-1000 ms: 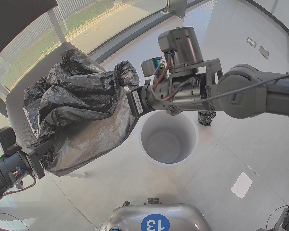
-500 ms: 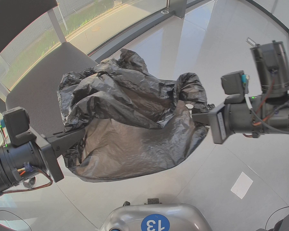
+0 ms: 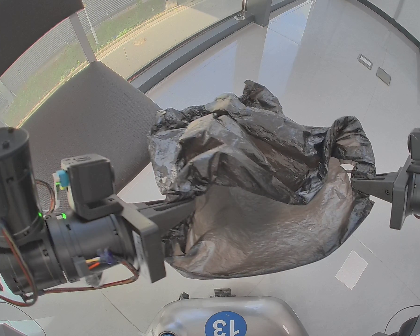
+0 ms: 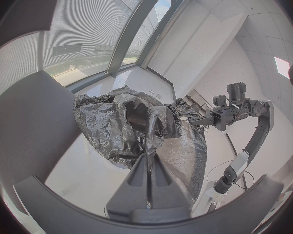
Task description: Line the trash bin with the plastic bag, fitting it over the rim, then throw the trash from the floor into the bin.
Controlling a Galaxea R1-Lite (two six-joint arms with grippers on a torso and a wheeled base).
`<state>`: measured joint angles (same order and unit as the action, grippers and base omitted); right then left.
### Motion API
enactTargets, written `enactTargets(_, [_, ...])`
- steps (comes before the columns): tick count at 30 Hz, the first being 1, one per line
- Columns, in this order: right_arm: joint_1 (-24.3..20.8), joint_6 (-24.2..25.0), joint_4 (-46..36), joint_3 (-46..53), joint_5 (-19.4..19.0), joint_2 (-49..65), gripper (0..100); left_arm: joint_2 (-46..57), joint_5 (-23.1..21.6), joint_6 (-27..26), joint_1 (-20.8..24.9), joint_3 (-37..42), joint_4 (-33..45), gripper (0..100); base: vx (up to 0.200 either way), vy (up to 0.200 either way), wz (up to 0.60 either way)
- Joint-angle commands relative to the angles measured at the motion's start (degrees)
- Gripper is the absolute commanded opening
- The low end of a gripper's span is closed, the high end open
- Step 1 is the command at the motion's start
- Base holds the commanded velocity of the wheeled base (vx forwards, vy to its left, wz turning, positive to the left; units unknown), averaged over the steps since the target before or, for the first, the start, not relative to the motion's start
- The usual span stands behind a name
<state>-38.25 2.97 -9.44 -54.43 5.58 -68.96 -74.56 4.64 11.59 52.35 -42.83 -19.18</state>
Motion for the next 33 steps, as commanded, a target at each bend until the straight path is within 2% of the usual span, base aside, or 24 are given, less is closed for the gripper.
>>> enactTargets(1, [0.7, 0.1, 0.1, 4.6, -0.1, 5.6, 0, -6.8, 0.1, 0.4, 1.8, -2.2, -0.2, 0, 0.0, 0.0, 0.0])
enactTargets(7, [0.6, 0.2, -0.1, 6.6, -1.2, 5.2, 0, -10.7, 0.1, 4.1, 1.4, -2.5, -0.2, 0, 0.0, 0.0, 0.0])
enactTargets(8, [0.7, 0.4, -0.2, 7.4, -1.3, 3.7, 0, -12.9, 0.1, 6.9, 1.4, -3.7, -0.2, 0, 0.0, 0.0, 0.0])
enactTargets(10, [1.3, 0.4, -0.2, 7.8, -1.4, 2.3, 0, -14.1, 0.2, 8.9, 1.6, -5.0, -0.1, 0, 0.0, 0.0, 0.0])
enactTargets(13, [1.7, 0.3, -0.1, 8.0, -2.2, 1.1, 0, -14.9, 0.2, 10.0, 1.6, -5.9, -0.1, 0, 0.0, 0.0, 0.0])
enactTargets(14, [1.8, 0.3, -0.1, 7.9, -3.9, 0.1, 0, -15.7, 0.1, 11.2, 1.4, -6.0, -0.1, 0, 0.0, 0.0, 0.0])
enactTargets(20, [3.5, 0.3, 0.5, 7.0, -6.1, -3.9, 0, -19.7, 0.0, 13.9, 0.3, -7.5, -0.7, 0, 0.0, 0.0, 0.0])
enactTargets(21, [3.6, 0.3, 0.9, 6.3, -7.5, -6.2, 0, -22.2, 0.0, 15.7, -0.2, -9.1, -1.3, 0, 0.0, 0.0, 0.0])
enactTargets(28, [3.2, 0.3, 7.8, 3.8, -9.4, -14.1, 0, -29.5, 0.3, 15.8, -2.2, -14.4, -5.8, 0, 0.0, 0.0, 0.0])
enactTargets(33, [1.4, 0.3, 10.2, 2.5, -10.5, -19.0, 0, -29.6, 0.4, 15.8, -3.7, -13.0, -5.7, 0, 0.0, 0.0, 0.0])
